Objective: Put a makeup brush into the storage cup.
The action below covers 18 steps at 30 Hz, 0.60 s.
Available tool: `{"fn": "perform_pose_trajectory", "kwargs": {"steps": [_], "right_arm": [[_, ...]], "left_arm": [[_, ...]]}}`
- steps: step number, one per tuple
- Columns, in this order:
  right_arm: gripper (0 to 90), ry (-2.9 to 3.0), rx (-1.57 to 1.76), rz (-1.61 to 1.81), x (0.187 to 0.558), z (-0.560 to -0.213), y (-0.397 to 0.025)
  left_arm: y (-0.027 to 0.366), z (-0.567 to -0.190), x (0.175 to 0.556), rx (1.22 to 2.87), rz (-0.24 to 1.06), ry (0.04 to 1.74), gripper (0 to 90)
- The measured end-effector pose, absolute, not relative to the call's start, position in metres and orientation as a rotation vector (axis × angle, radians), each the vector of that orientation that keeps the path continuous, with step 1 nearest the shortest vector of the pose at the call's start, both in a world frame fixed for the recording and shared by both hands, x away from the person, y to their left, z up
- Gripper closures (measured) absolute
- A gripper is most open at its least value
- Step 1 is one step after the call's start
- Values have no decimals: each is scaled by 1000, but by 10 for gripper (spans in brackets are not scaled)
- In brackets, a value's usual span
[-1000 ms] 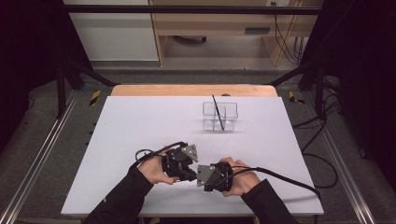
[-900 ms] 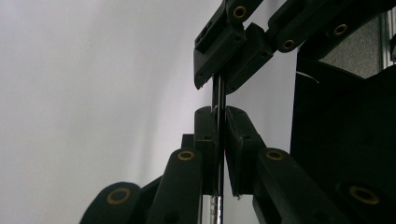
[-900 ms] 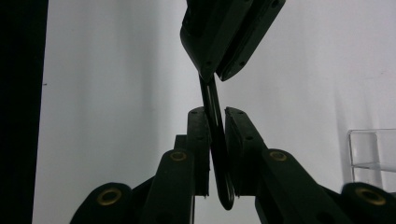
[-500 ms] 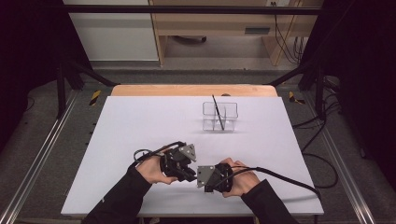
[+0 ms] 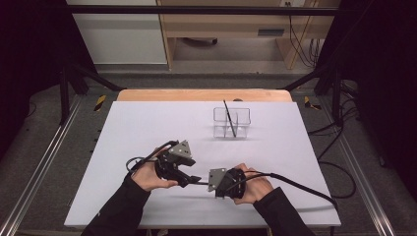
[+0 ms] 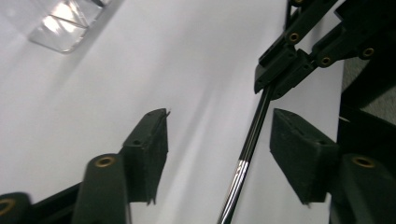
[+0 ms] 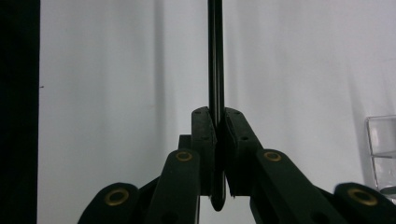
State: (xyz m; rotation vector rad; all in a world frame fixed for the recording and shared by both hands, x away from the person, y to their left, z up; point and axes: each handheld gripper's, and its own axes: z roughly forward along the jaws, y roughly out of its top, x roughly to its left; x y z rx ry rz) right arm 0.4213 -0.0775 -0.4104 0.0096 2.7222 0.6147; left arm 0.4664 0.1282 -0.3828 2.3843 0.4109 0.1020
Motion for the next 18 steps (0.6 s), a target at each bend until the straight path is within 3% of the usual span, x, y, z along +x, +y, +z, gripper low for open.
{"fn": "perform_pose_trajectory", "kwargs": {"steps": [7, 18], "right_arm": [[844, 2723, 79, 633, 426, -412, -82], [843, 2705, 203, 704, 430, -415, -93]], "left_arm": [[145, -386, 468, 2314, 146, 505, 243], [170, -393, 465, 2174, 233, 643, 155]]}}
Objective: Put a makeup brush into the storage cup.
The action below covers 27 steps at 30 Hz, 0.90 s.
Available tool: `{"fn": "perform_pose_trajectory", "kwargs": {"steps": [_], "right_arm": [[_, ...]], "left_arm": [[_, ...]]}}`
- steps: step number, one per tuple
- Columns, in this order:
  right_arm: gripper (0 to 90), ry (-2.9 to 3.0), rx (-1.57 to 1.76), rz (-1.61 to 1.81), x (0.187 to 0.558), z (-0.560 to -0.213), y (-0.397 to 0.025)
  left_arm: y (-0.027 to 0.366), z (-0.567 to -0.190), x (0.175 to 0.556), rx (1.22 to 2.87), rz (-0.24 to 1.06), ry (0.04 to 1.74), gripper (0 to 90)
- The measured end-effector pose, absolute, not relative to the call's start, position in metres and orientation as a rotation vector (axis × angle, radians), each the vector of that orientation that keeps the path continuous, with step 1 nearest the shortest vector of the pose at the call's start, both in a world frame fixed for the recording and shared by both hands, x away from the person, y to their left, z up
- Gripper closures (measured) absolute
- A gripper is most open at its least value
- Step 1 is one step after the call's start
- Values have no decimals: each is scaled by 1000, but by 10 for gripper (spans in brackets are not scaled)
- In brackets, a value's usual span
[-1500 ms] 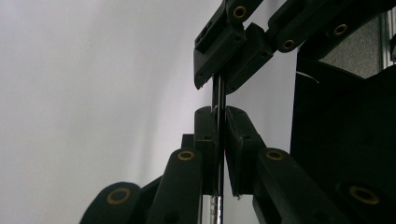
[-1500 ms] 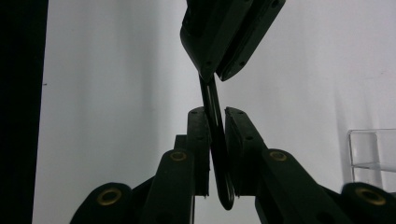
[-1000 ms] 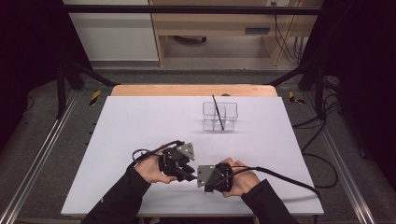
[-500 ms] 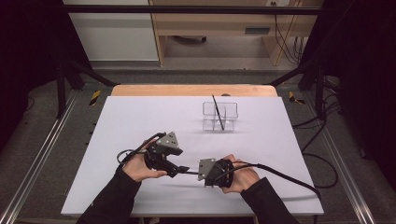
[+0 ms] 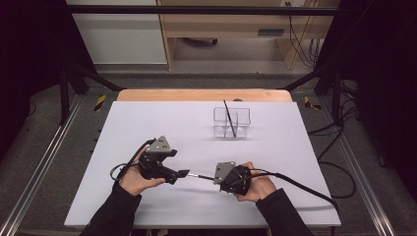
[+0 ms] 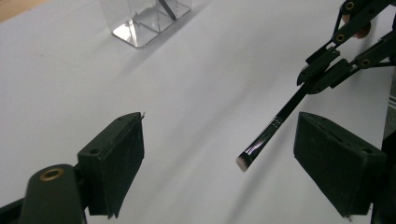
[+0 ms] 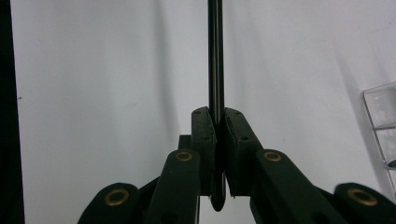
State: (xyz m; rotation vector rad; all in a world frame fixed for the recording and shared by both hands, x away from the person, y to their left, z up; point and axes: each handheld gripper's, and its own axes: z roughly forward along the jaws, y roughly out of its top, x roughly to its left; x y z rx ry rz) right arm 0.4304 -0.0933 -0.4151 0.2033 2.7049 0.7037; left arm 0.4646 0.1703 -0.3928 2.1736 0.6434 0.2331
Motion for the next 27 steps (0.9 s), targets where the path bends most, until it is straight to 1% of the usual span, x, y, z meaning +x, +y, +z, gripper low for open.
{"fn": "perform_pose_trajectory", "kwargs": {"steps": [3, 12, 27], "right_arm": [[844, 2694, 243, 740, 431, -416, -97], [843, 2663, 350, 841, 433, -425, -107], [843, 2580, 516, 987, 434, -424, -117]], "left_arm": [[174, -394, 462, 2149, 256, 668, 128], [179, -402, 458, 2092, 291, 745, 91], [174, -417, 448, 2041, 316, 801, 97]]}}
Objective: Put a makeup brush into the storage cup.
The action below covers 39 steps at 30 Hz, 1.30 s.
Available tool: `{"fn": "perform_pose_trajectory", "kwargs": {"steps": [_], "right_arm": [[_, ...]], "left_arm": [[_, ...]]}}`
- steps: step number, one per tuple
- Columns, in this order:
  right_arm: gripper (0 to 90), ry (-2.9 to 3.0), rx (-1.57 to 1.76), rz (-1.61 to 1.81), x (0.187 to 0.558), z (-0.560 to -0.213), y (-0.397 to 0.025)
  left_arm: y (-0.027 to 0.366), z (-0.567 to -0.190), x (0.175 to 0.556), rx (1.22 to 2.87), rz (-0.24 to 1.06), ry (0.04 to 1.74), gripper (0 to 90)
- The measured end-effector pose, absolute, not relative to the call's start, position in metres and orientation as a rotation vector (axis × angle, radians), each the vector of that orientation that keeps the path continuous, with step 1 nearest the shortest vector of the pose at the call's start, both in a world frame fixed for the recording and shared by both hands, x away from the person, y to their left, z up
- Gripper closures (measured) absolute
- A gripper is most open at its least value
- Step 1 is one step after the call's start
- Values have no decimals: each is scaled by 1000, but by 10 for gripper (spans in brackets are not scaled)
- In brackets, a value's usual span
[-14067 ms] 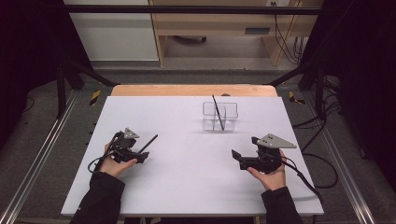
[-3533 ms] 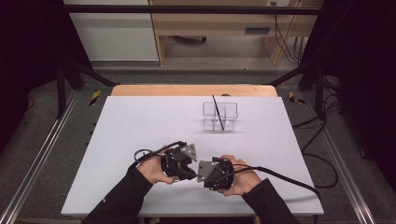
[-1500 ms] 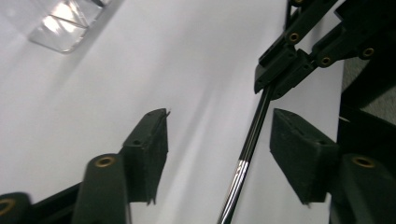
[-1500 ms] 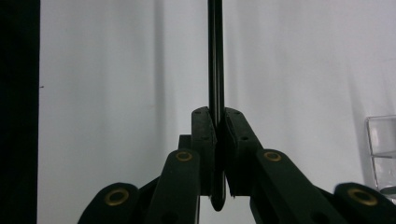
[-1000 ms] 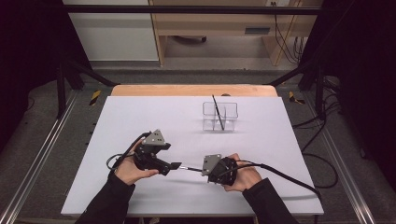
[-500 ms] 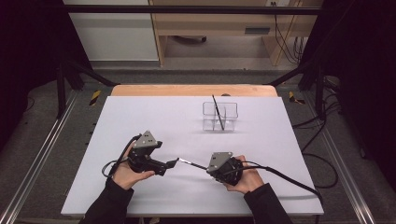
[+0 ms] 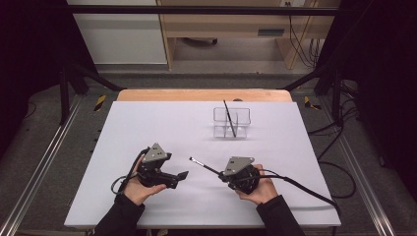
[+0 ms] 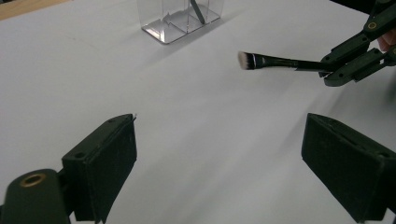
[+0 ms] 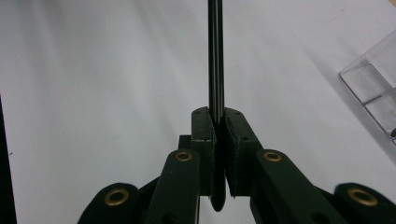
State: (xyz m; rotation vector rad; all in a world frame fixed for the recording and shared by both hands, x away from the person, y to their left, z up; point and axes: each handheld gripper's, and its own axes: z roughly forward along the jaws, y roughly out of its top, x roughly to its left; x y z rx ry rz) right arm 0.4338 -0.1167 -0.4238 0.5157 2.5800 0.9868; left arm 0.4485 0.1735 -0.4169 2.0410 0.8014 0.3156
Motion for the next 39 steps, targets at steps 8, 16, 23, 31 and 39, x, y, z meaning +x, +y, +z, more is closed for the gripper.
{"fn": "perform_pose_trajectory", "kwargs": {"steps": [8, 16, 23, 31, 39], "right_arm": [[843, 2545, 586, 1045, 435, -426, -121], [843, 2509, 631, 1092, 435, -427, -120], [843, 2489, 656, 1124, 435, -429, -119], [843, 2466, 682, 1153, 435, -430, -118], [843, 2445, 710, 1198, 436, -431, -118]], "left_arm": [[169, -419, 444, 1977, 325, 819, 104], [162, -424, 442, 1942, 316, 833, 110], [158, -426, 441, 1888, 314, 846, 126], [153, -426, 440, 1822, 279, 838, 158], [149, -424, 440, 1750, 243, 834, 181]]}}
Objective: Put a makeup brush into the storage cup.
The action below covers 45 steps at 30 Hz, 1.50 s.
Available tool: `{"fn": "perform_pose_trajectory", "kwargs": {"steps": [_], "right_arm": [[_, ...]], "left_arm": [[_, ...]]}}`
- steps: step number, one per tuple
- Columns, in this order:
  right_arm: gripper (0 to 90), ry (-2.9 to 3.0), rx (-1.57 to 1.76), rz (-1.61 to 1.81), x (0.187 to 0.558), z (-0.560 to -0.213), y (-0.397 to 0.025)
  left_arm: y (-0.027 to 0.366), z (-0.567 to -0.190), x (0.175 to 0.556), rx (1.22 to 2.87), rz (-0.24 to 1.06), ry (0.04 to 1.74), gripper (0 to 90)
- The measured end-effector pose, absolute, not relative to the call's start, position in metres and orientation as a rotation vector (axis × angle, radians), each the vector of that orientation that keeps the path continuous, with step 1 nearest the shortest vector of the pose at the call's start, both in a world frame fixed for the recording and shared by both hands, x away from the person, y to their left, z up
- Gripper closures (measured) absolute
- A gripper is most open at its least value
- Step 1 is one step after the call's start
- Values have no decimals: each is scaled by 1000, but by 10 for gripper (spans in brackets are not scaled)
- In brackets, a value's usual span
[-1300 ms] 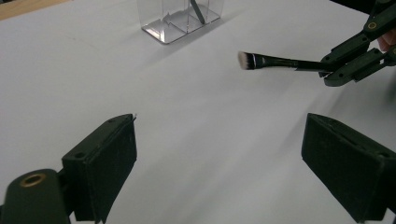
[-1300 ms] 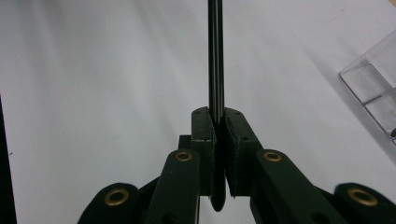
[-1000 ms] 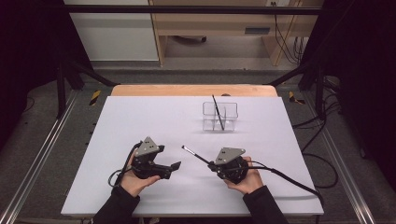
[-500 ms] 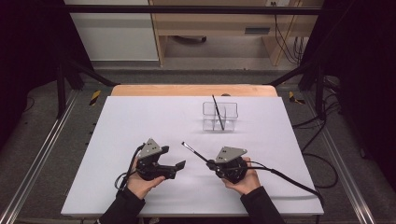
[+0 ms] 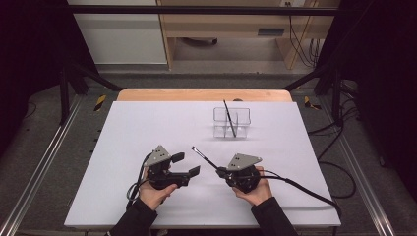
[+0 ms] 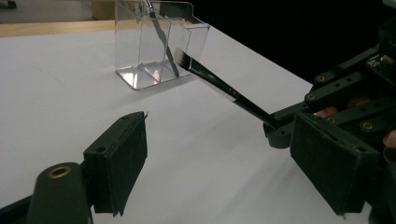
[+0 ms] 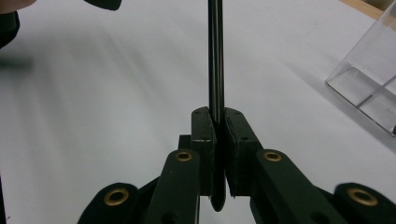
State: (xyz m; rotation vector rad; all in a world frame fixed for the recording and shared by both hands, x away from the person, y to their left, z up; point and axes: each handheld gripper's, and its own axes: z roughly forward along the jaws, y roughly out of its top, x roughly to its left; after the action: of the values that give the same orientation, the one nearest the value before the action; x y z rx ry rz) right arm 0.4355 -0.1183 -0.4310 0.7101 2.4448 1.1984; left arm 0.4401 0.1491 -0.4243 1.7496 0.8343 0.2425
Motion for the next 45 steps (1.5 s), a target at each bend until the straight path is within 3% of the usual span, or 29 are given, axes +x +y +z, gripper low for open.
{"fn": "perform_pose_trajectory", "kwargs": {"steps": [17, 31, 45], "right_arm": [[843, 2391, 738, 1281, 436, -429, -120], [843, 2375, 751, 1344, 436, -429, -118], [843, 2371, 767, 1378, 436, -430, -117]], "left_arm": [[134, -422, 447, 1650, 236, 851, 217], [126, -427, 451, 1570, 195, 872, 299], [128, -429, 454, 1501, 149, 903, 534]]}}
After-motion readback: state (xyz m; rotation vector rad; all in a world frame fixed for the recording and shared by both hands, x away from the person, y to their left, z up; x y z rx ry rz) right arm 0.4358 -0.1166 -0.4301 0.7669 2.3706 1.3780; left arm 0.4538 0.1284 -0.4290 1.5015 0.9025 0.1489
